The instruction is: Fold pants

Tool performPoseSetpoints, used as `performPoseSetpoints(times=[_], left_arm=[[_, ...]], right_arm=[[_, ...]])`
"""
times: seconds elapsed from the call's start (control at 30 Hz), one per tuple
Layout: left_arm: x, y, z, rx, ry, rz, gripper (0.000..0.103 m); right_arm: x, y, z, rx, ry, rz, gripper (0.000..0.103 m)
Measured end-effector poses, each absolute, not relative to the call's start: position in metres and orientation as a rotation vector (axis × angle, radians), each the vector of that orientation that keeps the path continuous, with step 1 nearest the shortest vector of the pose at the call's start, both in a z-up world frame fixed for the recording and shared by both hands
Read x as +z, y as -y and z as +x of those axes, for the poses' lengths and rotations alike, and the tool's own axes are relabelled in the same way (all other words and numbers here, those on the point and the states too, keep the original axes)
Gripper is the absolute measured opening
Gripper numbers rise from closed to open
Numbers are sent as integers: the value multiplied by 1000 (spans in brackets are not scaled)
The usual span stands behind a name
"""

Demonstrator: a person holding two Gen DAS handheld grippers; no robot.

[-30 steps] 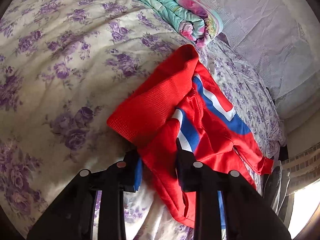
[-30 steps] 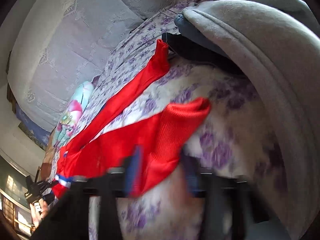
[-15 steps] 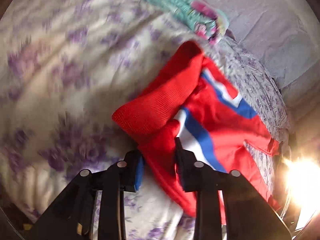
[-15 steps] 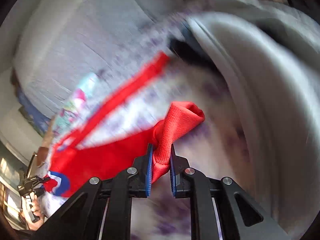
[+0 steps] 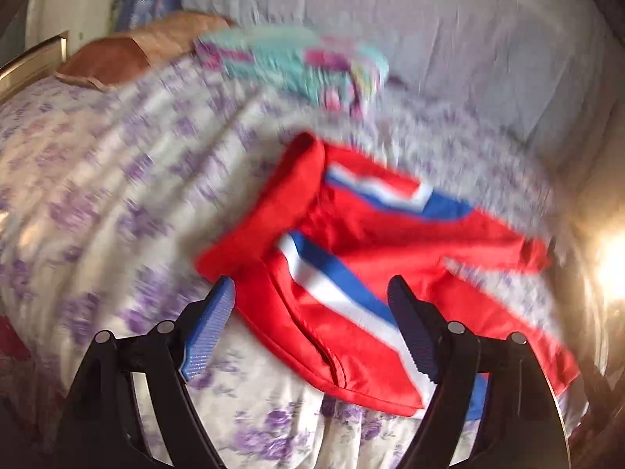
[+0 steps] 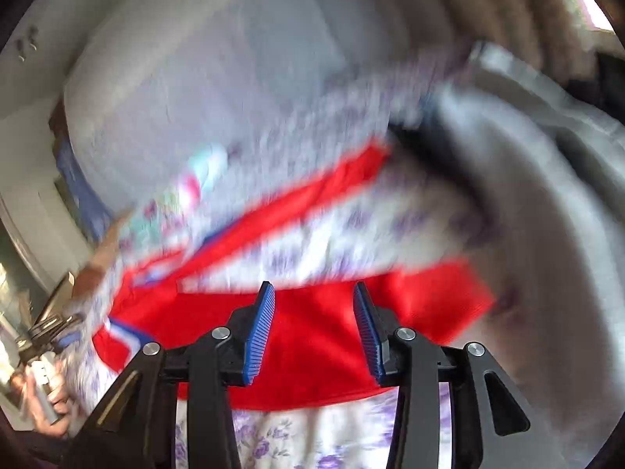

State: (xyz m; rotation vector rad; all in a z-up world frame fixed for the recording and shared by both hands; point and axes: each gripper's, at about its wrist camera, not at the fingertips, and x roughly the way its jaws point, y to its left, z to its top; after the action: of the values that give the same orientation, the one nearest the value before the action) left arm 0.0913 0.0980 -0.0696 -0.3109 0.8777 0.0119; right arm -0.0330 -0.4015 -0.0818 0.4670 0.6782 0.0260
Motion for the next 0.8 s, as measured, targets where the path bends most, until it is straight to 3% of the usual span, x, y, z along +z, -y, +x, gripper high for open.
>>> performPoseSetpoints(times=[0.03,0.07,0.13,0.17,0.23,0.3,0.33,0.4,0.5,0.57,0.8], left_arm=[[-85,-96,99,27,-932,-305,78],[-104,-97,107,39,-991,-301,78],[-104,-90,102,65,-963,-199,78],[-101,-90,100,69,-977,-195,78],[-77,-101,98,0,-962,-262,78],[-46,-112,109,-20,-907,-269,82],[-33,-115,119,-8,-881,-258,93],[-17,-127,144,11,-848,-249,97],[-21,-145,218,34,-893,-177,97],[-32,-153,250,31,-920,-171,97],[-87,-151,327,-20,-1094,-105,97]], right_arm=[[-105,402,-18,-12,-799,475,42],[-122,405,-11,-29,-865,494,35],[-123,407,-12,-34,-852,457,30],[-116,404,-10,-34,-859,449,32],[-83,397,-4,31,-781,423,48],[-43,380,15,113,-714,306,48],[-24,365,32,164,-692,244,49],[3,341,74,283,-676,157,54],[18,297,158,424,-695,27,70],[13,274,209,419,-706,-39,87],[-50,238,336,451,-809,-216,87]])
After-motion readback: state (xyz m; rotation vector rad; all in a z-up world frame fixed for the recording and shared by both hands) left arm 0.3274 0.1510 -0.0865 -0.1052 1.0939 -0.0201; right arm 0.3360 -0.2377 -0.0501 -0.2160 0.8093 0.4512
